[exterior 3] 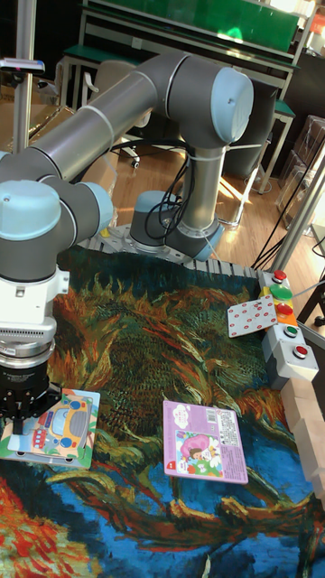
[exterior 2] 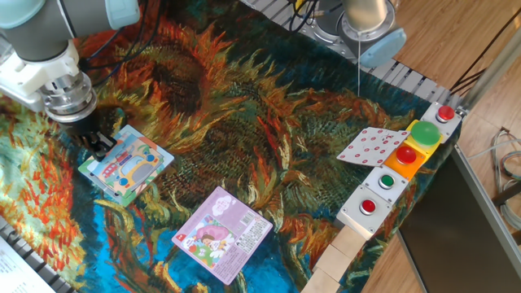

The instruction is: Assemble one piece of a puzzle

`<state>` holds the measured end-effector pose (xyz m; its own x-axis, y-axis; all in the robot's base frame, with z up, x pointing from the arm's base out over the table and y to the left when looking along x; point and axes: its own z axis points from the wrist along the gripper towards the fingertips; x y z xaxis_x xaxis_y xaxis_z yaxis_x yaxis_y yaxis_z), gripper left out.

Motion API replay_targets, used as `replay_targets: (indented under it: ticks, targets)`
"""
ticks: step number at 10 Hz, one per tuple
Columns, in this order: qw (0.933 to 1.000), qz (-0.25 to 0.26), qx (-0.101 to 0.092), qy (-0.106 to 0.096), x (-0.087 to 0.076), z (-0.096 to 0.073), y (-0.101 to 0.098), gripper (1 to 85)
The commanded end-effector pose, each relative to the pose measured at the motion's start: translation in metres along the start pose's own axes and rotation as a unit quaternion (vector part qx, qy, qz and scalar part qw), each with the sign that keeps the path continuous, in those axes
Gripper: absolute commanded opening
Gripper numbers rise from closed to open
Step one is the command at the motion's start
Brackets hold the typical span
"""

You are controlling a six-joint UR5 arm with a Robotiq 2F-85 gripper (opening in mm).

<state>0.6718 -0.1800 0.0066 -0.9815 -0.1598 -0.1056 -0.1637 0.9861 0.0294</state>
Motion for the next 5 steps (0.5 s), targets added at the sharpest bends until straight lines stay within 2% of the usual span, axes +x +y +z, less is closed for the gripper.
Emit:
replay_targets:
  ticks: [1,5]
  targets:
    - [1.0000,0.003,-0.006,-0.002,0.0003,-0.0026,-0.0010,1.3]
    - [1.0000,-0.001,0.000,-0.002,0.0005,-0.0030,-0.0039,1.3]
